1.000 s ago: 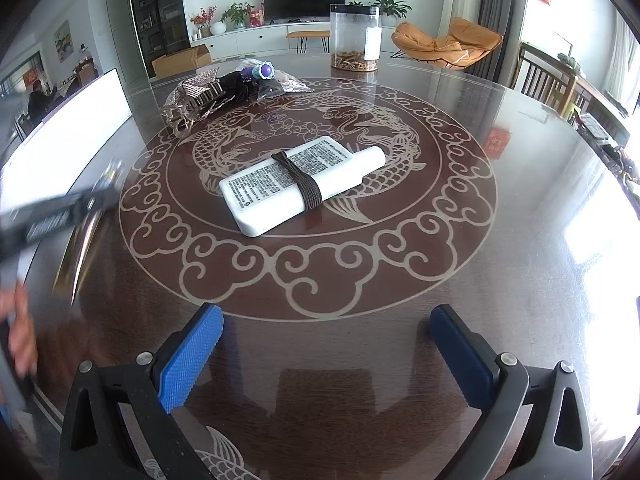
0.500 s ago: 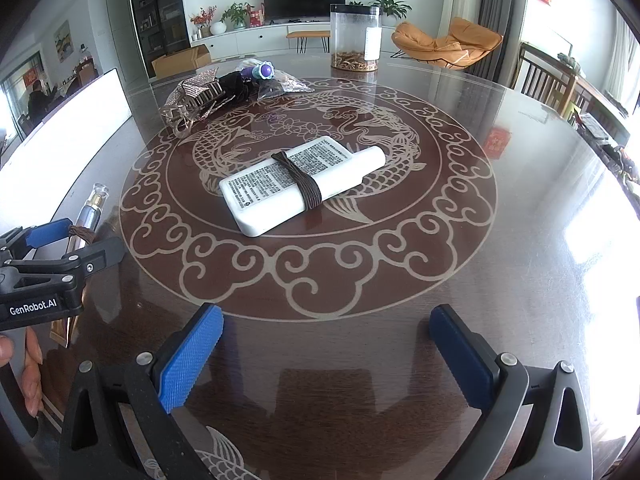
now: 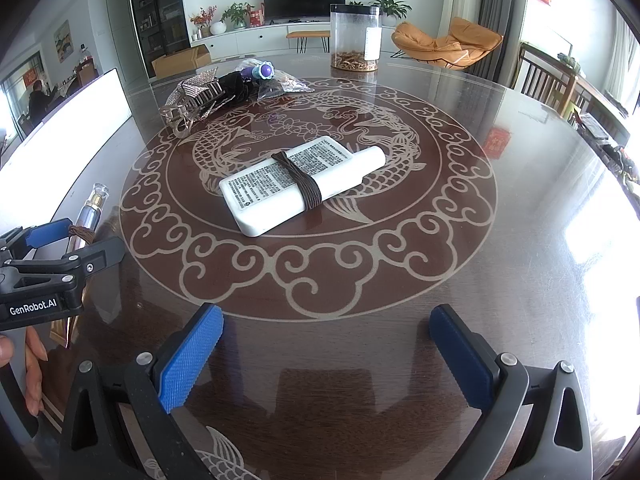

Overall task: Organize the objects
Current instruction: 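Hold the gold tube in the left tool above the table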

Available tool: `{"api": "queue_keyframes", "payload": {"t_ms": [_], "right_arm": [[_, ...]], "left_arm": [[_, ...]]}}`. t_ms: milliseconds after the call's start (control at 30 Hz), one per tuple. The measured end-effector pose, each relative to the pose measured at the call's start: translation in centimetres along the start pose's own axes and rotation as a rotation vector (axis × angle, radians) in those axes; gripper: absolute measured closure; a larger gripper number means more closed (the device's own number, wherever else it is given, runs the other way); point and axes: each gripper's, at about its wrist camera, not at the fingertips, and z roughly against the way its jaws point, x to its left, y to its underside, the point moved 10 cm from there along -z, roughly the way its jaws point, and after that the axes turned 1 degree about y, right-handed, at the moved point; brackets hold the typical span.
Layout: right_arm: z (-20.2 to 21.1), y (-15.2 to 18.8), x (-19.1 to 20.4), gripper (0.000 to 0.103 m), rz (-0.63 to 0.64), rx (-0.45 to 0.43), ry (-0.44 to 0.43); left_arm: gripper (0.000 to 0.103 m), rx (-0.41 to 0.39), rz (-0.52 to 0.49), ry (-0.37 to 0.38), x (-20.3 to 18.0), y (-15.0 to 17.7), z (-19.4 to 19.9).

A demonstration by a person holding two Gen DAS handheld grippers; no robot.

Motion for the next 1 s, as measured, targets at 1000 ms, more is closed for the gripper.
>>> {"api": "queue_keyframes", "payload": {"t_ms": [1000], "right_arm": [[0.8, -0.6, -2.5, 0.0, -0.201, -0.033, -0.106]], "left_arm": [[0.0, -0.006, -0.003, 0.002, 0.0, -0.2, 0.3]]}}
